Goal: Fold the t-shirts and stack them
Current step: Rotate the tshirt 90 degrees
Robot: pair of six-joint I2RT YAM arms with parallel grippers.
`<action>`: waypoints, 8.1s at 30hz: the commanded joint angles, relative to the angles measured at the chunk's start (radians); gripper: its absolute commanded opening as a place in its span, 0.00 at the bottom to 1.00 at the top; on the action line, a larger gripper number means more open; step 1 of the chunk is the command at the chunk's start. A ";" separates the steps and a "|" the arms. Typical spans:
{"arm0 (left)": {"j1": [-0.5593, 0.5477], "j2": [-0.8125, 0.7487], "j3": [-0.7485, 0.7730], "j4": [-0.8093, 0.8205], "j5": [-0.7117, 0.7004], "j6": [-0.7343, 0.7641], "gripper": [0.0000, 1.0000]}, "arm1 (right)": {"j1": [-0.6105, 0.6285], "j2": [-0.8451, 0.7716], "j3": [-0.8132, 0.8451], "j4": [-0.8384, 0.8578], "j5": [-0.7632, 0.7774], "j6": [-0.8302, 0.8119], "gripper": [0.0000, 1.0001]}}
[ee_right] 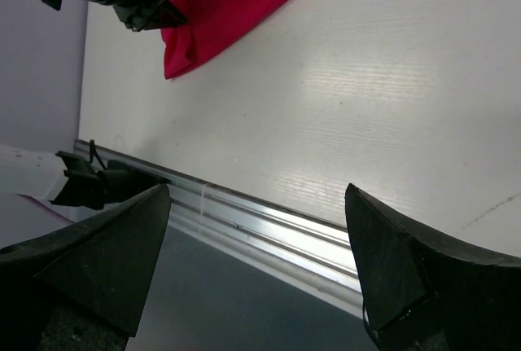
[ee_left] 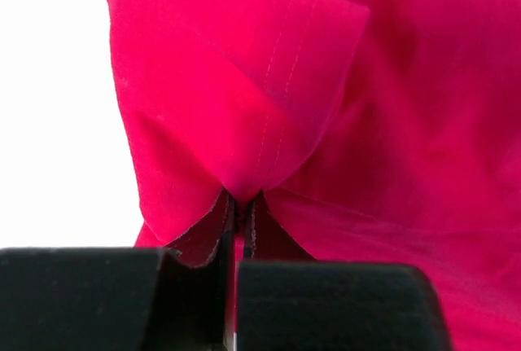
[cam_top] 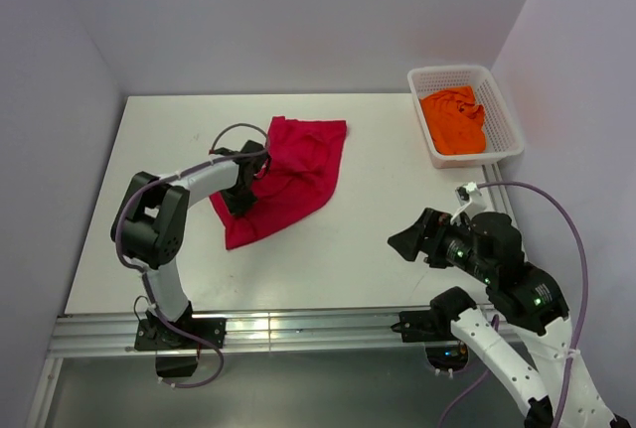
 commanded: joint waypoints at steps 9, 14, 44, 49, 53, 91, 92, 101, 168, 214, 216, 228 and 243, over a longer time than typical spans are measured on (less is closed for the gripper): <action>-0.515 -0.041 0.132 -0.127 0.285 -0.528 0.00 | 0.005 -0.146 0.023 -0.139 0.107 -0.025 0.95; -0.655 0.085 0.414 -0.165 0.348 -0.593 0.15 | 0.005 -0.183 0.019 -0.172 0.099 -0.010 0.95; -0.497 -0.004 0.219 -0.075 0.233 -0.386 0.58 | 0.003 -0.160 -0.073 -0.111 -0.002 0.015 0.94; -0.503 0.044 0.206 -0.055 0.257 -0.366 0.34 | 0.005 -0.175 -0.084 -0.119 0.004 0.027 0.94; -0.515 0.096 0.197 -0.061 0.266 -0.346 0.00 | 0.005 -0.189 -0.099 -0.122 0.008 0.038 0.94; -0.646 -0.194 0.088 0.091 0.331 -0.264 0.49 | 0.005 -0.177 -0.136 -0.102 -0.009 0.032 0.94; -0.646 -0.179 0.099 0.101 0.338 -0.239 0.47 | 0.005 -0.176 -0.133 -0.103 -0.007 0.030 0.94; -0.667 -0.125 -0.007 0.169 0.411 -0.225 0.40 | 0.005 -0.191 -0.136 -0.123 0.010 0.032 0.94; -1.348 -0.272 -0.170 -0.087 0.319 -0.552 0.37 | 0.005 -0.211 -0.248 -0.082 -0.031 0.035 0.94; -0.031 0.399 0.596 -0.046 0.317 0.214 0.00 | 0.025 1.737 0.825 0.285 -0.240 -0.116 0.00; -0.014 0.499 0.723 -0.078 0.340 0.233 0.00 | 0.022 1.850 0.980 0.251 -0.266 -0.116 0.00; 0.120 0.829 1.176 0.008 0.535 0.208 0.09 | -0.053 2.106 1.367 0.494 -0.599 0.024 0.62; 0.189 0.297 0.975 0.252 0.673 0.111 0.84 | -0.069 1.411 0.941 0.499 -0.501 -0.146 0.67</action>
